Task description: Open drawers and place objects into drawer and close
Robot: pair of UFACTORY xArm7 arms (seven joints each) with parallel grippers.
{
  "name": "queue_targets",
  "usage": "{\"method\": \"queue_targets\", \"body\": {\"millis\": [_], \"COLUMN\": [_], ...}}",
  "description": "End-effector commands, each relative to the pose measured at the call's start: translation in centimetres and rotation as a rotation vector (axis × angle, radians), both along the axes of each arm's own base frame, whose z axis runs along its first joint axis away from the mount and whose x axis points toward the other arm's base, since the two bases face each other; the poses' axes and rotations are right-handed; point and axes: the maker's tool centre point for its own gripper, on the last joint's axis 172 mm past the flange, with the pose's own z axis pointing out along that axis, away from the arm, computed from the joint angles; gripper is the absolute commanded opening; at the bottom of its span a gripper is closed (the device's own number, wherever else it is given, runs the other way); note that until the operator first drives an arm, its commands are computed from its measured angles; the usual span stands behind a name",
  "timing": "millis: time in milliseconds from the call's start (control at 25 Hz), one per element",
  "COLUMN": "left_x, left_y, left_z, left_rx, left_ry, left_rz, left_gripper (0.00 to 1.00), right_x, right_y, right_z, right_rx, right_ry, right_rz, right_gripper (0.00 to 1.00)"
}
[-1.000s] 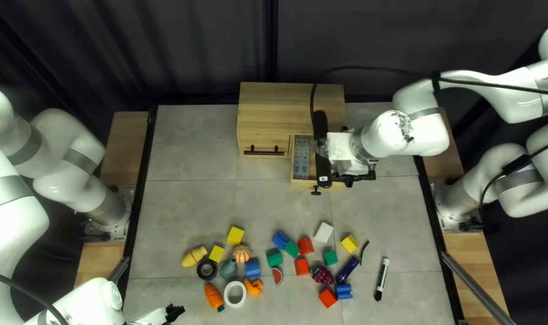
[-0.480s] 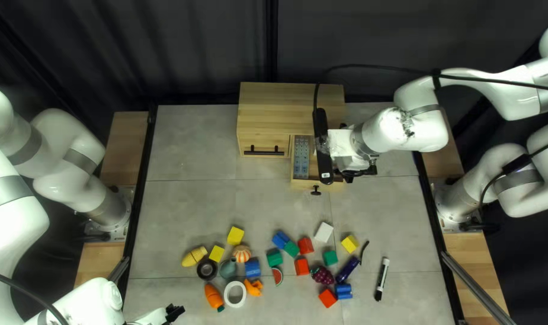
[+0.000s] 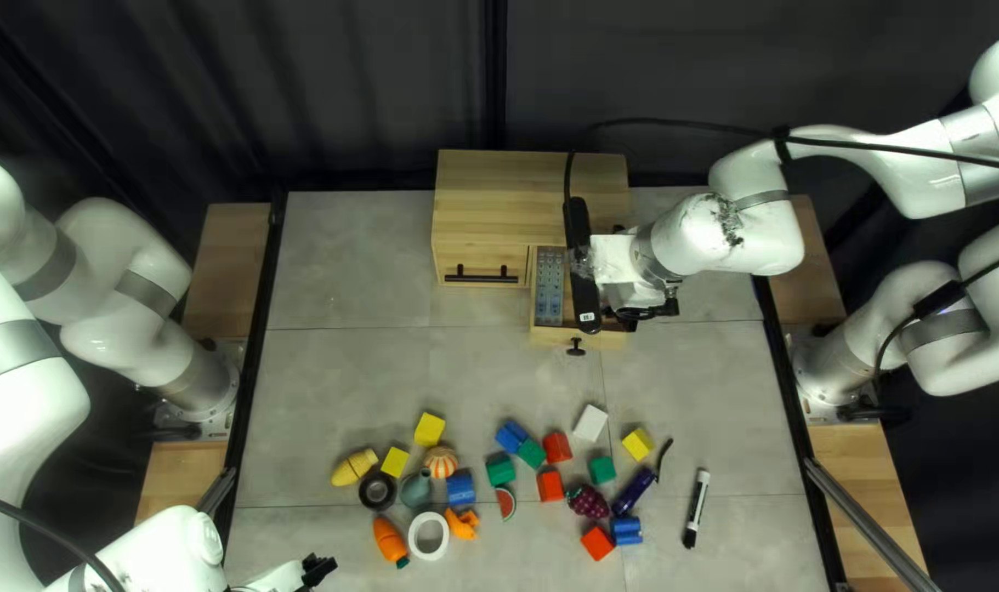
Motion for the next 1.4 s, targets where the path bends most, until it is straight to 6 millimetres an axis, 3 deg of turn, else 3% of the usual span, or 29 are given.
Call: {"method": "queue_targets", "body": {"millis": [40, 1400], "left_x": [0.0, 0.0], "left_y": [0.0, 0.0], "left_z": [0.0, 0.0], "left_rx": [0.0, 0.0], "left_ry": [0.0, 0.0], "left_rz": [0.0, 0.0], "left_gripper": [1.0, 1.0], "right_x": [-0.1, 0.0], "right_y": [-0.1, -1.6], "right_z": [-0.1, -0.9], "right_rx": [0.003, 0.027], "right_ry": [0.002, 0.023], "right_rz": [-0.003, -0.013], "right_gripper": [0.0, 0.0]}}
